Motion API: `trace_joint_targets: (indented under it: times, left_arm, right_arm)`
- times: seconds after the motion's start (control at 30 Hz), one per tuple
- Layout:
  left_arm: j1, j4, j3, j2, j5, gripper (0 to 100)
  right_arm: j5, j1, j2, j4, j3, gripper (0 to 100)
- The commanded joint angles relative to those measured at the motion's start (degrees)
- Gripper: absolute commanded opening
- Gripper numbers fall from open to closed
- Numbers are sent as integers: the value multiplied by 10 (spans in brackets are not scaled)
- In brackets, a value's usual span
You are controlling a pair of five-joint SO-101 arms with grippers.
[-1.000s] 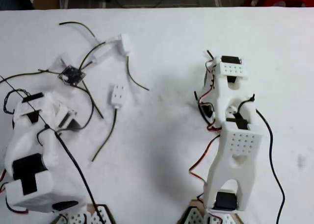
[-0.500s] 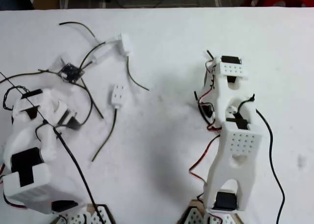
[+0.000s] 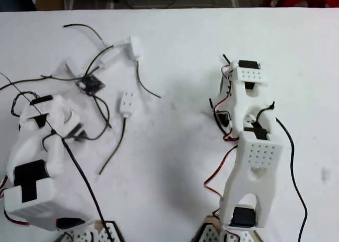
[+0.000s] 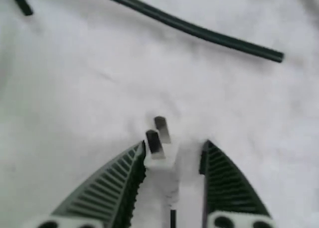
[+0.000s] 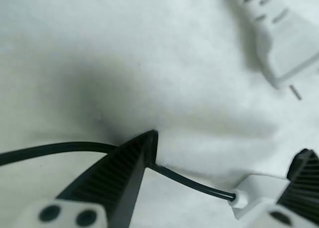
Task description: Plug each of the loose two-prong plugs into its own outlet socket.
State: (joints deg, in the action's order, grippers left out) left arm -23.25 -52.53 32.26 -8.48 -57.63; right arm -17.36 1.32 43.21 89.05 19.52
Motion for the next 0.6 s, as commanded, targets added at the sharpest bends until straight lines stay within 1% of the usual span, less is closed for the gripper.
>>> trace_joint_targets:
  times: [0.0, 0.03, 0.23, 0.33, 0.47, 0.57]
  left_arm:
    - [0, -7, -11, 0, -23, 36]
    - [0, -11, -11, 0, -26, 20]
    - [2, -49, -17, 5, -49, 23]
    - [17, -71, -40, 14, -46, 23]
    - [24, -137, -90, 75, -44, 23]
    - [34, -160, -98, 156, -3, 23]
  right_arm:
    - [-1, -18, 5, -7, 2, 422]
    - [-1, -18, 5, -7, 2, 422]
    - [-1, -18, 5, -7, 2, 422]
    - [-1, -18, 5, -7, 2, 422]
    - [-1, -18, 5, -7, 2, 422]
    - [-1, -18, 5, -7, 2, 422]
